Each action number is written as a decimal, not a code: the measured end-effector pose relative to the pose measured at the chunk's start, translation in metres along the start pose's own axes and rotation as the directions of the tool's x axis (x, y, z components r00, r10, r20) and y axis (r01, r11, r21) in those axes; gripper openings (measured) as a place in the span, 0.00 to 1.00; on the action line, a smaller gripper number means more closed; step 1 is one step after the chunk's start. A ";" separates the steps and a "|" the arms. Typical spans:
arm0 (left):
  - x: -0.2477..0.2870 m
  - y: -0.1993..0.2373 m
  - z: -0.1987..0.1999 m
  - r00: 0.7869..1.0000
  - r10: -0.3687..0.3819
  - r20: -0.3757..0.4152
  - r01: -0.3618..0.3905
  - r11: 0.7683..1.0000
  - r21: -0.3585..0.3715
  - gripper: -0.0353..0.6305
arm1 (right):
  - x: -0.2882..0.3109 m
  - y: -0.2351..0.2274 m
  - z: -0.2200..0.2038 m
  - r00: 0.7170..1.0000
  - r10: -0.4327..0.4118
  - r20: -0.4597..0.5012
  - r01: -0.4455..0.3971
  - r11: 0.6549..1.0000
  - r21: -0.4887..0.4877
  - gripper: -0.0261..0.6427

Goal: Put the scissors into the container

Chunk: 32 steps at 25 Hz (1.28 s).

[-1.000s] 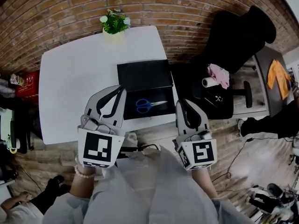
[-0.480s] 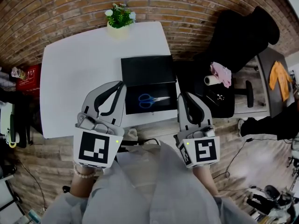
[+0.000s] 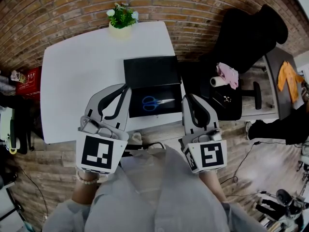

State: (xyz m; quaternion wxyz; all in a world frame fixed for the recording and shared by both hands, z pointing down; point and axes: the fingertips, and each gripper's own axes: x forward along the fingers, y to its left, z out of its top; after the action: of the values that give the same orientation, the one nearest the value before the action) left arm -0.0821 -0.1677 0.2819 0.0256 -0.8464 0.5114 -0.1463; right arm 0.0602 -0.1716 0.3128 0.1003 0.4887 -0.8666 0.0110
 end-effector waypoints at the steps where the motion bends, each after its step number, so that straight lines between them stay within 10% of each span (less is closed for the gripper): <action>1: 0.000 0.000 0.000 1.000 -0.001 -0.001 0.001 1.000 -0.001 0.08 | 0.000 0.000 0.000 1.000 0.001 0.000 -0.001 1.000 -0.001 0.13; 32: -0.001 -0.009 -0.001 1.000 -0.016 0.005 0.016 1.000 -0.009 0.08 | -0.001 0.007 -0.002 1.000 0.019 -0.007 -0.019 1.000 -0.012 0.12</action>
State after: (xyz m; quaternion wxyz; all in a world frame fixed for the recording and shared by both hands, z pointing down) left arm -0.0754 -0.1624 0.2840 0.0217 -0.8510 0.5052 -0.1421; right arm 0.0553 -0.1666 0.3151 0.1060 0.4796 -0.8710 0.0086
